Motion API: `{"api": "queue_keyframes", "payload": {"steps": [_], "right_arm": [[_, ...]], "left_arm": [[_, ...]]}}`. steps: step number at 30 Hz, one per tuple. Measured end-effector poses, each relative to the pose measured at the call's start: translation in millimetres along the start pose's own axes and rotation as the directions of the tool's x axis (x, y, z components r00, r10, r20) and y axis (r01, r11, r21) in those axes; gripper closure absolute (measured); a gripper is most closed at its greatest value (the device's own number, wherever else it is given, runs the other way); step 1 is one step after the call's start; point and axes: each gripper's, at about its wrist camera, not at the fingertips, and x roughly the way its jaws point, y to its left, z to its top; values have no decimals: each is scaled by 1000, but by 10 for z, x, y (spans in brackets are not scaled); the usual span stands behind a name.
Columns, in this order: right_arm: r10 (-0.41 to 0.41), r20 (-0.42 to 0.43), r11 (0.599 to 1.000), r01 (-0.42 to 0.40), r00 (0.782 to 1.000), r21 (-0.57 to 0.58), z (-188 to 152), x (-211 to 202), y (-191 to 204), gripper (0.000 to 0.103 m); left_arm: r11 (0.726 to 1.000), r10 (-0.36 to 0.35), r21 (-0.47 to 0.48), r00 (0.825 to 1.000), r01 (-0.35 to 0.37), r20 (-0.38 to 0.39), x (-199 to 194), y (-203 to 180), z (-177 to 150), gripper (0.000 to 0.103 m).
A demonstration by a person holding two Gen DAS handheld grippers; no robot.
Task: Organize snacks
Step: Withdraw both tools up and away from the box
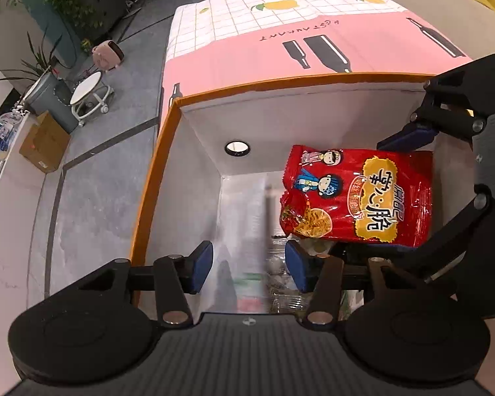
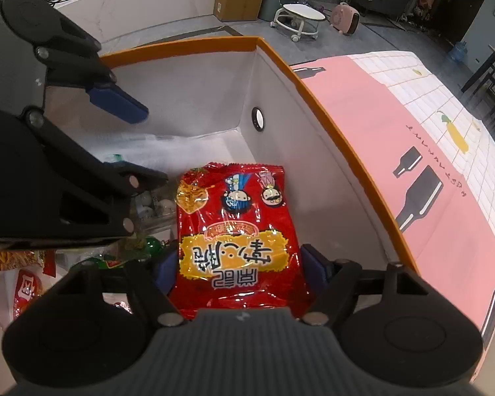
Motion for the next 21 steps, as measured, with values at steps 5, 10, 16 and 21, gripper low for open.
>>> {"api": "queue_keyframes", "payload": {"steps": [5,10,16,21], "right_arm": [[-7,13,1000,7,1000,-2,4,-46,26,25],[-6,28,1000,6,1000,-3,35,-198,41,18],[-28,85,999,25,996,36,-4,-491,19,15],[-80,145,990,61,986,130,-80,-834,37,15]], "left_arm": [[1000,8,13,1000,-8,10,-43,-5,0,31],[1000,7,19,1000,-7,26,-193,0,5,28],[1000,18,-13,998,-17,60,-457,42,-56,26],[997,61,-54,988,-54,144,-773,40,-139,26]]}}
